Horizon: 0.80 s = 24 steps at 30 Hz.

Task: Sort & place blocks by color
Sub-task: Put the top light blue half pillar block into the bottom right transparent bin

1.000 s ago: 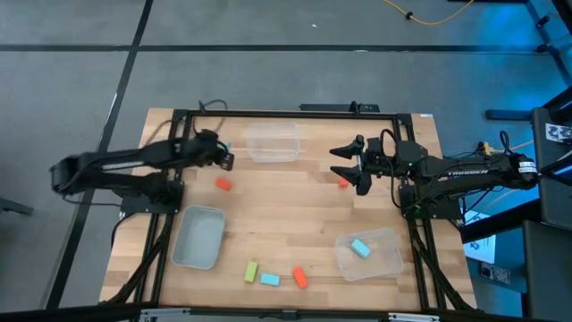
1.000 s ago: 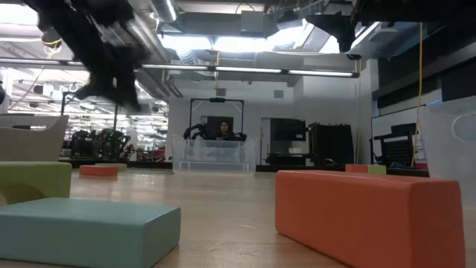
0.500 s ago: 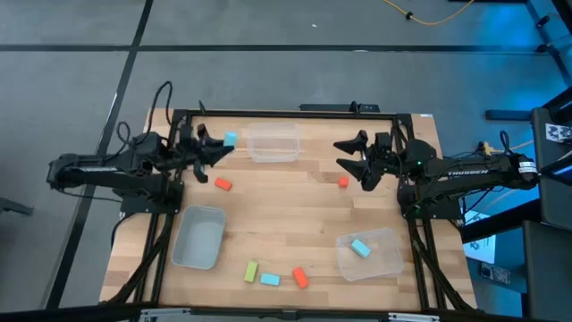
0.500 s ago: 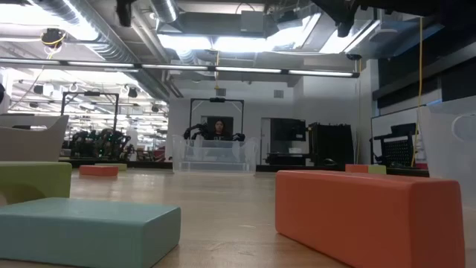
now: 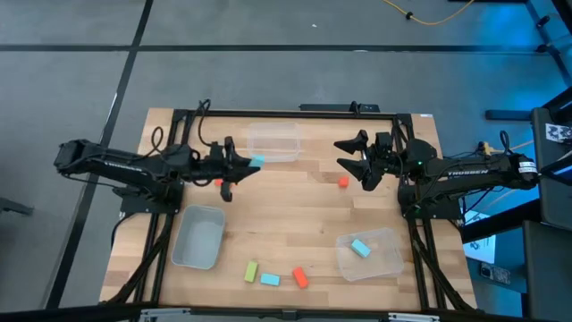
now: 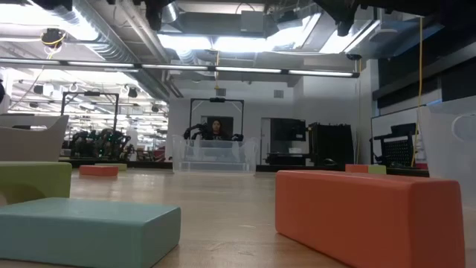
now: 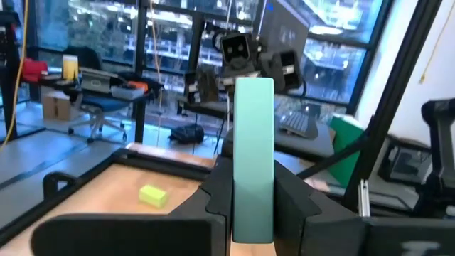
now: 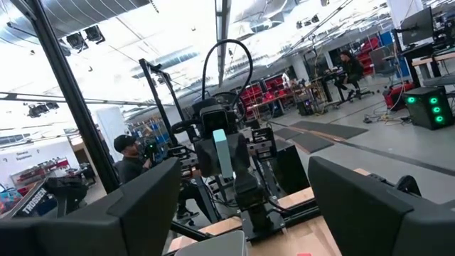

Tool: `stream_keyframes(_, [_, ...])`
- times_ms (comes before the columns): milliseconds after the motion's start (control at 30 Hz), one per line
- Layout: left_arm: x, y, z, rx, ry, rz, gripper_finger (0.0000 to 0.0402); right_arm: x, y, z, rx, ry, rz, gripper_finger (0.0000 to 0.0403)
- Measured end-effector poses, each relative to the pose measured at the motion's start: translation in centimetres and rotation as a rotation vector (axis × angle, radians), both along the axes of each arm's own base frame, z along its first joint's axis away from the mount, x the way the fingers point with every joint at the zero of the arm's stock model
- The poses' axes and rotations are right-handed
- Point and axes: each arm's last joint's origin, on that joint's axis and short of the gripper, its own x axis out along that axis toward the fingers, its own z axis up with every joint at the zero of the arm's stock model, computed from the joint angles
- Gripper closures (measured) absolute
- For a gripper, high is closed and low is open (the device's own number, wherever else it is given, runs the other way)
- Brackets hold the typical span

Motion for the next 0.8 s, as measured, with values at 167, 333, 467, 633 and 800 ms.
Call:
stream_keyframes(167, [0.1,0.0,-0.1,-0.001,0.004,0.002,0.0355,0.0,0.0,0.0,0.001,0.001,0.000,0.0091])
stream_keyframes(333, [0.1,0.1,-0.1,-0.008,0.004,0.019,0.0355,0.0,0.0,0.0,0.002,0.003,0.000,0.0091])
stream_keyframes(467, [0.2,0.1,-0.2,-0.020,0.006,0.033,0.0355,0.5,0.0,-0.4,0.055,0.039,0.013,0.0091])
stream_keyframes(633, [1.9,0.1,-0.9,-0.061,0.015,0.042,0.0355,3.3,0.3,-0.6,-0.001,0.236,0.017,0.0091])
stream_keyframes(800, [5.0,-0.1,-1.3,-0.062,0.079,0.042,0.0355,6.9,0.8,-0.3,-0.099,0.303,0.031,0.0091])
